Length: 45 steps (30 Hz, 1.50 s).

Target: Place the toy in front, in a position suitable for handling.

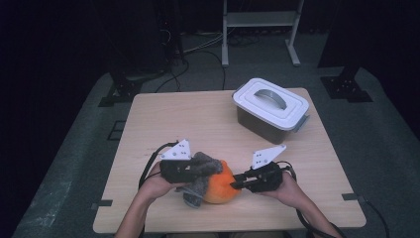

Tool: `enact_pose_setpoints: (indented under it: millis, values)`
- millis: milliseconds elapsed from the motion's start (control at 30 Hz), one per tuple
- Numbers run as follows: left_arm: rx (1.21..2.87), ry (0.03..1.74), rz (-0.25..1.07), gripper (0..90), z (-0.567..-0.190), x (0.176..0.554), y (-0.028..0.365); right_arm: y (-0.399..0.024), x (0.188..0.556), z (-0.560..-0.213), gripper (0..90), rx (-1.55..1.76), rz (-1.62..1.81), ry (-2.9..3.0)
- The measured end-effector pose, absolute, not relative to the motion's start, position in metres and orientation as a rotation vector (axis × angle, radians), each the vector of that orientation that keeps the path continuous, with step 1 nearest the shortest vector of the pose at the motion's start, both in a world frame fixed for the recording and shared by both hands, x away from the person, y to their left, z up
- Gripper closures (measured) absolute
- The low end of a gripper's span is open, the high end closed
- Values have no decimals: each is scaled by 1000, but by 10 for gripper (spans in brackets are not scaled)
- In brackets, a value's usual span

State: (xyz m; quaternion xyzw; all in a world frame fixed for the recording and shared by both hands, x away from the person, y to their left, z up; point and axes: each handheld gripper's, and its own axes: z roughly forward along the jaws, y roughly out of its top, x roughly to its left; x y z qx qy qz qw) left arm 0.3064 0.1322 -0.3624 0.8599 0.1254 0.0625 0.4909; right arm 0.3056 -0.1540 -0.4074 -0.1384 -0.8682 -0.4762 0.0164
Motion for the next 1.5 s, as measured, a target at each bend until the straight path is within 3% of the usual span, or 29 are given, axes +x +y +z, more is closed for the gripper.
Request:
enact_pose_setpoints:
  millis: [100,267,333,467,500,633,867,1067,1500]
  values:
    - [2103,317,149,731,-369,309,132,-153,306,-410,716,-433,-1465,-2695]
    - [2068,368,115,731,-378,317,140,-153,309,-410,500,-429,-1466,-2724]
    - [2065,365,109,731,-379,317,141,-152,311,-412,483,-436,-1448,-2734]
    - [2064,362,117,731,-378,318,139,-148,311,-413,545,-441,-1441,-2737]
    - [2064,358,131,730,-377,317,137,-147,310,-413,649,-453,-1447,-2743]
    - [2062,321,171,731,-367,313,135,-148,311,-413,729,-496,-1479,-2689]
    - [2045,258,175,730,-355,300,133,-151,315,-413,737,-574,-1506,-2644]
    - [2089,252,139,729,-372,298,126,-150,314,-413,737,-574,-1494,-2667]
    - [2117,340,145,724,-388,302,151,-155,318,-417,739,-605,-1483,-2658]
